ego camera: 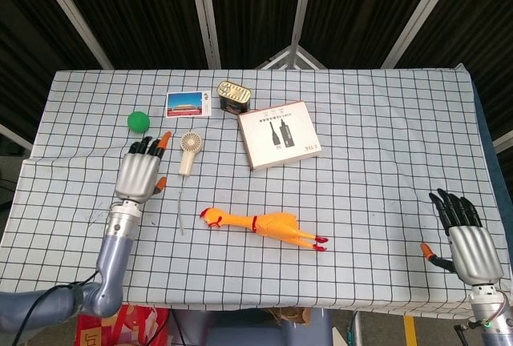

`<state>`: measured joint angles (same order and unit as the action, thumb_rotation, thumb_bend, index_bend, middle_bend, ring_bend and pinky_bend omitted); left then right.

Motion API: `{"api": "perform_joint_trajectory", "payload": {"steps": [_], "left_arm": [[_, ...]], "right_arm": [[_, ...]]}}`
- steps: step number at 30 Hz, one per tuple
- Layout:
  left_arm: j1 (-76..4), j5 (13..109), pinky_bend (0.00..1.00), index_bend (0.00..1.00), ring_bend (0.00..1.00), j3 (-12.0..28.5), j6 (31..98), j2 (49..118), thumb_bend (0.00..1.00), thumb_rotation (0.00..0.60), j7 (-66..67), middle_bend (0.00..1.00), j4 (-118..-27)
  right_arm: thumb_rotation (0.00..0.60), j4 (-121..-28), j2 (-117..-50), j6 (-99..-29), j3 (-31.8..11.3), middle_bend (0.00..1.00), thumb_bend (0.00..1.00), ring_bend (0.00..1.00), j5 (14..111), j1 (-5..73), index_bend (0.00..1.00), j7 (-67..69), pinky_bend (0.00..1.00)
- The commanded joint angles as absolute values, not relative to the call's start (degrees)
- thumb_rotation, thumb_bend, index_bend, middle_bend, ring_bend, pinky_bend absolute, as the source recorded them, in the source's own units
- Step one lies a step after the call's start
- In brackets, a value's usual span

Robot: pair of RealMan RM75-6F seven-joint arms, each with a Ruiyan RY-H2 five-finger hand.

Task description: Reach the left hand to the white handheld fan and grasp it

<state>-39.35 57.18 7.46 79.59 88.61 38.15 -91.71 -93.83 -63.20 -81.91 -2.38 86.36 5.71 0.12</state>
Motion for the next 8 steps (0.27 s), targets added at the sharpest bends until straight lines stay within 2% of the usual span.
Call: {"api": "perform_joint_trajectory", "payload": {"steps": [1,4,8], "left_arm": [[-32.26,62.34,0.0,0.0,0.0,1.95,85.53,81.7,0.17,0.6,32.12,0.0,-97.71],[-27.82,66.34,0.0,0.0,0.0,-2.09,89.07,77.81,0.03,0.6,28.75,0.0,-98.48],[-22.75,71.64,0.0,0.0,0.0,-6.69,92.8,74.02,0.0,0.6,24.05,0.0,-96.53]], "right_arm": [[0.6,-93.71,-63.34,-81.93,-2.33,0.0,0.29,0.0,86.43,5.71,0.0,-0.55,0.05],[0.6,-93.7,-63.63,-82.02,-2.36,0.0,0.29,0.0,86.45,5.74,0.0,-1.37,0.05],[0.6,-93.62,-63.99,-81.92,-2.42,0.0,0.29,0.0,86.36,5.85,0.0,-2.6,0.05]]}}
